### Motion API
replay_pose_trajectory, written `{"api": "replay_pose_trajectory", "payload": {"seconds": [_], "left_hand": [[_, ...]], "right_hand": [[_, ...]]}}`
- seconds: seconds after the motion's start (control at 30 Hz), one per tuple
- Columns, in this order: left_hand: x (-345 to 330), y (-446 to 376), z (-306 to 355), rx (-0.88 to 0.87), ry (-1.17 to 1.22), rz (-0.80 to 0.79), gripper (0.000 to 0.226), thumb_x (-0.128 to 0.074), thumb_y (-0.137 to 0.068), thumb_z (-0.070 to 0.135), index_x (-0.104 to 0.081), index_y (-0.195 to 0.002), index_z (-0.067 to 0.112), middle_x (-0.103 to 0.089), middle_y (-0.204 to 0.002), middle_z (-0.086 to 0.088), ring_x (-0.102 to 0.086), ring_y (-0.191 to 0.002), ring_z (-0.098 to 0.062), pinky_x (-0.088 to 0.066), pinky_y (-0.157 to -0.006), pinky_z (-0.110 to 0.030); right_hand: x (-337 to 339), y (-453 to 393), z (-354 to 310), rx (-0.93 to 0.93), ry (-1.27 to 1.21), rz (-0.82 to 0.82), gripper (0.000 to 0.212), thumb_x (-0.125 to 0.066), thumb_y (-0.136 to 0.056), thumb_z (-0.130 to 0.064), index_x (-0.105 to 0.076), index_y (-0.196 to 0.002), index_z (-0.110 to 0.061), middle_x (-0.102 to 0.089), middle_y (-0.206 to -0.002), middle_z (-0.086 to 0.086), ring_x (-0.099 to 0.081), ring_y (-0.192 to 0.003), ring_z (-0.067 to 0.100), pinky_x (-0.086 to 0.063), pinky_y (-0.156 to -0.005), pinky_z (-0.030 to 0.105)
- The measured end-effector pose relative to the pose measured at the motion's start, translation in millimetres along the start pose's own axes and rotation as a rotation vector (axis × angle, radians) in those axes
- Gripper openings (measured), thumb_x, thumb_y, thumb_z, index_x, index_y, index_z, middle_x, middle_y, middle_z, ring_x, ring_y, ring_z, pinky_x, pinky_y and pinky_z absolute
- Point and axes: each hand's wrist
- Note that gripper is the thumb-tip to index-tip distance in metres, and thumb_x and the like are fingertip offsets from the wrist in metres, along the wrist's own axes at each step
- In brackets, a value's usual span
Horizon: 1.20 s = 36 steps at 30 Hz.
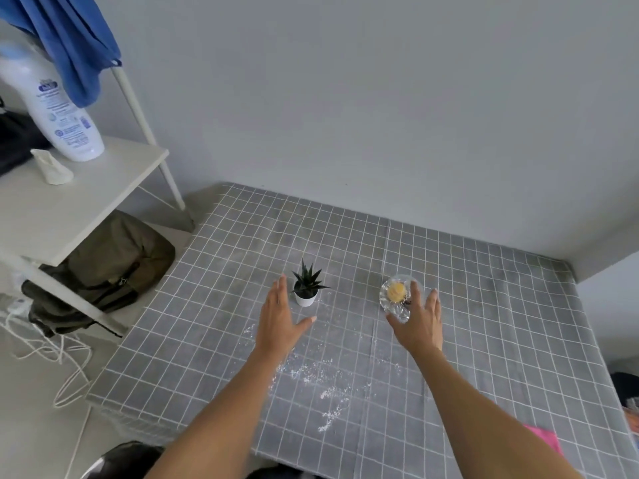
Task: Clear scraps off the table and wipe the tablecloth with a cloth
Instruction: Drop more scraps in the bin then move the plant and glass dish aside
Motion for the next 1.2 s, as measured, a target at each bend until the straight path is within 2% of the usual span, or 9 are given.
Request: {"api": "replay_pose_trajectory", "payload": {"seconds": [0.1,0.23,0.33,0.43,0.53,0.63,0.8,1.1,1.2], "left_hand": [[-6.3,-11.3,10.9,0.002,0.126,0.068,0.112,-0.077,-0.073,0.044,-0.005,-0.152,0.013,-0.018,-0.157,-0.009,-0.024,-0.143,-0.026,-0.027,-0.113,-0.038],[-22.7,-22.3,18.6,0.062,0.311,0.177,0.104,-0.08,-0.072,0.036,-0.015,-0.151,0.013,-0.038,-0.149,-0.007,-0.039,-0.136,-0.021,-0.035,-0.104,-0.025],[-34.9,-27.1,21.7,0.105,0.396,0.239,0.102,-0.082,-0.072,0.03,-0.017,-0.15,0.016,-0.049,-0.141,-0.005,-0.047,-0.129,-0.017,-0.042,-0.105,-0.029],[-42.1,-32.5,25.2,0.107,0.407,0.291,0.102,-0.083,-0.071,0.025,-0.018,-0.149,0.015,-0.052,-0.138,-0.009,-0.05,-0.127,-0.019,-0.045,-0.103,-0.032],[-44.4,-35.9,25.4,0.123,0.43,0.282,0.096,-0.08,-0.075,0.018,-0.019,-0.148,0.018,-0.054,-0.134,-0.009,-0.056,-0.12,-0.02,-0.045,-0.099,-0.024],[-47.3,-38.9,21.7,0.113,0.45,0.275,0.09,-0.078,-0.077,0.012,-0.021,-0.147,0.018,-0.055,-0.131,-0.008,-0.06,-0.115,-0.02,-0.045,-0.099,-0.022],[-46.3,-41.1,20.6,0.121,0.442,0.264,0.091,-0.078,-0.077,0.013,-0.021,-0.147,0.017,-0.057,-0.127,-0.005,-0.06,-0.104,-0.009,-0.041,-0.08,0.003],[-27.6,-42.0,21.1,0.149,0.404,0.259,0.097,-0.081,-0.073,0.018,-0.019,-0.148,0.014,-0.064,-0.121,-0.007,-0.064,-0.1,-0.013,-0.037,-0.078,0.006],[-14.3,-40.4,18.1,0.13,0.37,0.267,0.102,-0.082,-0.073,0.022,-0.014,-0.15,0.017,-0.065,-0.121,-0.005,-0.066,-0.103,-0.016,-0.042,-0.081,-0.003]], "right_hand": [[-3.0,-22.6,4.1,0.002,-0.009,-0.027,0.097,-0.067,-0.08,-0.052,-0.004,-0.15,-0.033,0.003,-0.159,0.015,-0.003,-0.145,0.036,-0.02,-0.115,0.051],[-14.5,-47.1,11.2,0.014,-0.139,-0.018,0.1,-0.074,-0.074,-0.049,-0.011,-0.15,-0.033,-0.005,-0.158,0.015,-0.01,-0.144,0.037,-0.024,-0.113,0.055],[-24.3,-51.7,13.4,0.021,-0.286,0.051,0.1,-0.081,-0.068,-0.042,-0.021,-0.147,-0.029,-0.021,-0.154,0.013,-0.031,-0.136,0.038,-0.04,-0.1,0.054],[-34.4,-52.9,13.6,0.02,-0.396,0.147,0.101,-0.086,-0.062,-0.041,-0.026,-0.144,-0.028,-0.031,-0.147,0.013,-0.04,-0.128,0.036,-0.045,-0.096,0.051],[-42.9,-54.4,17.0,0.041,-0.435,0.167,0.104,-0.086,-0.058,-0.046,-0.026,-0.142,-0.03,-0.03,-0.146,0.013,-0.04,-0.128,0.036,-0.044,-0.098,0.054],[-47.7,-51.7,18.9,0.111,-0.428,0.165,0.107,-0.087,-0.058,-0.046,-0.024,-0.143,-0.028,-0.031,-0.145,0.013,-0.042,-0.128,0.036,-0.044,-0.099,0.053],[-54.2,-52.8,15.2,0.103,-0.416,0.215,0.103,-0.088,-0.058,-0.041,-0.027,-0.141,-0.026,-0.04,-0.137,0.015,-0.045,-0.122,0.036,-0.047,-0.093,0.053],[-57.2,-57.6,12.3,0.078,-0.43,0.188,0.103,-0.087,-0.06,-0.033,-0.027,-0.143,-0.027,-0.034,-0.141,0.019,-0.033,-0.13,0.038,-0.035,-0.103,0.052],[-57.4,-54.5,7.2,0.069,-0.441,0.195,0.102,-0.087,-0.059,-0.033,-0.027,-0.141,-0.029,-0.036,-0.136,0.018,-0.035,-0.126,0.037,-0.037,-0.103,0.053]]}}
Point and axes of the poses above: each hand's wrist, its own y-axis away from the middle knuckle, its own x-axis out of the back of the hand, z = x × y
